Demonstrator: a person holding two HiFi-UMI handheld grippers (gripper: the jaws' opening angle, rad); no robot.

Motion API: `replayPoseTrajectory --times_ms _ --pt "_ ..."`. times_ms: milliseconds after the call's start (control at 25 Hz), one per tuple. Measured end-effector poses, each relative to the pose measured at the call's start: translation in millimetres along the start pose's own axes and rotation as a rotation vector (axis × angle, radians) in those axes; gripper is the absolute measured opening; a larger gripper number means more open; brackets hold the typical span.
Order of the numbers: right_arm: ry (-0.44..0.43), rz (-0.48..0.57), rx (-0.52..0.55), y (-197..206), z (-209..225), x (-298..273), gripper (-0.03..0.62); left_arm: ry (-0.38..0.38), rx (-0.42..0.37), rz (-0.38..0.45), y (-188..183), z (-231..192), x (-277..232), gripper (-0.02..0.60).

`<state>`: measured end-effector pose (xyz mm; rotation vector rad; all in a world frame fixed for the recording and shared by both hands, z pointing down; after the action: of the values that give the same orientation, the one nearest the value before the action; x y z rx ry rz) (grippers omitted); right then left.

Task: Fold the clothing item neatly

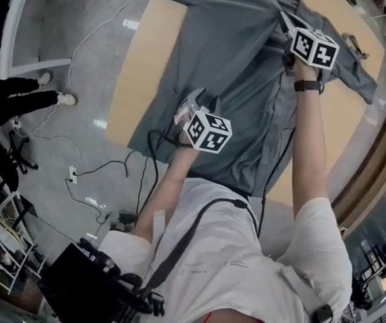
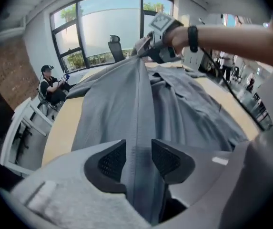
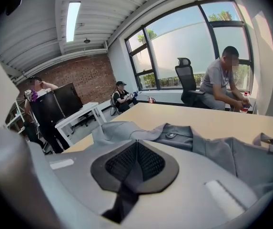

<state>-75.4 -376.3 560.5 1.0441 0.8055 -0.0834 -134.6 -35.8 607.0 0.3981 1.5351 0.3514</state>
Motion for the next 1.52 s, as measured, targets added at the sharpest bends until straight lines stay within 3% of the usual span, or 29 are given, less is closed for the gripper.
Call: replayPoseTrajectory --times_ms 120,200,440,560,800,920,1000,1120,1320,1520 --pt "0.002 -0.002 -0.007 2 2 3 0.011 -0.050 -0.048 -0.054 7 0 -21 0.173" --pt "0.007 0.000 -0.009 2 4 4 0.011 -0.040 -0.026 -0.053 6 -2 -21 0.023" --pt "0.055 0.008 -0.008 2 15 7 0.011 0.216 0.116 0.022 -11 12 12 0.018" --pt "0.110 -0.016 0.003 7 24 4 0.011 0.291 0.173 0.056 -23 26 24 0.020" --pt "0.156 -0.128 -0.036 48 40 -28 0.012 0.375 0.226 -0.057 -12 58 -32 0.023" --pt "0.185 -0.106 -0.054 54 39 -27 0.041 0.365 0.200 -0.062 -13 59 -44 0.099" --pt "0.167 -0.059 -0.085 55 29 -14 0.111 0.366 0.231 -0.017 -12 50 -31 0.139" --pt "0.126 0.012 -0.102 60 6 21 0.123 0.333 0.295 0.056 2 29 9 0.146" --pt "-0.035 0.075 -0.078 94 -60 85 0.118 0.184 0.382 0.112 70 0 76 0.146" --pt "-0.193 0.038 -0.075 159 -145 125 0.118 0.002 0.493 0.111 160 -14 130 0.144"
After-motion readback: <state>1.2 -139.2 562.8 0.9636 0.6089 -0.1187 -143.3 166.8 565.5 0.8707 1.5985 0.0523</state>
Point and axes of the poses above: the fingertips, and each gripper's own axes: x backward along the fingers, z to its right, y out of its underside, the point moved 9 cm from there along x, backward along the fingers, and after that the axes turned 1 degree about -z, right-handed, at the moved point
